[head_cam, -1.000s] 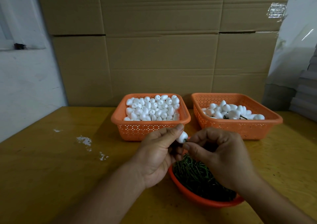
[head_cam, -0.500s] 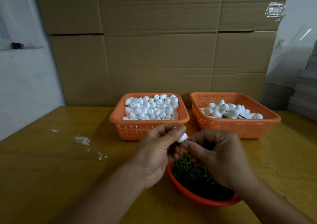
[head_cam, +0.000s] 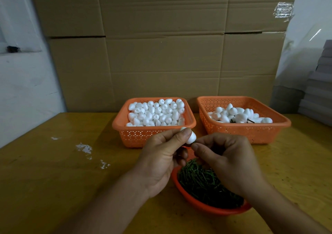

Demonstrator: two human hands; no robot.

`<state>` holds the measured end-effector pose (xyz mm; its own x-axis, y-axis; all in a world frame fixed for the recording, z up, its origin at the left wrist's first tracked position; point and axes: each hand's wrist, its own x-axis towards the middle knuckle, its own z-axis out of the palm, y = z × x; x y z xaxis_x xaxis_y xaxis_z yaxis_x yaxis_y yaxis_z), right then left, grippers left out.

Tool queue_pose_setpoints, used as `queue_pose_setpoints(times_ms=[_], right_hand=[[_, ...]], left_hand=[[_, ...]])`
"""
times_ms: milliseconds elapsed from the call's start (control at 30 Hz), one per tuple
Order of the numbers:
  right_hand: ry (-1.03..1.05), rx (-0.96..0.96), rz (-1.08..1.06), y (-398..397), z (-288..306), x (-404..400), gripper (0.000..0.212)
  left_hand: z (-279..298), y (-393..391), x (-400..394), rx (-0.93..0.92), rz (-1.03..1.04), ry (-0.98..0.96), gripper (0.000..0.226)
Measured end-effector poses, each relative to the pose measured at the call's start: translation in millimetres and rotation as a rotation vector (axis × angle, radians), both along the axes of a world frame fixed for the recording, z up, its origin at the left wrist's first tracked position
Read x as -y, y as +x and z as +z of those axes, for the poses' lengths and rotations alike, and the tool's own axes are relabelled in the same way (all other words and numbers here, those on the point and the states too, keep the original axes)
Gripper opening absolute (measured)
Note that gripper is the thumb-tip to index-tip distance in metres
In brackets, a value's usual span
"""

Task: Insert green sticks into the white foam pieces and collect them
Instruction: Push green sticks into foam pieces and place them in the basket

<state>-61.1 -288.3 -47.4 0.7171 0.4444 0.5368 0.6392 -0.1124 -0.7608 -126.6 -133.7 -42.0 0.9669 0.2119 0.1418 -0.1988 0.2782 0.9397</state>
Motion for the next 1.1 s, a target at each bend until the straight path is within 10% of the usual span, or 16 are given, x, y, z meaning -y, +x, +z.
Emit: queue_pose_setpoints(times_ms=[1100], right_hand=[[0.043, 0.093, 0.061, -5.8, -3.4, -1.7, 0.014]], left_hand=[[-9.3, 4.1, -9.1, 0.178, 0.046, 0.33, 0.032]])
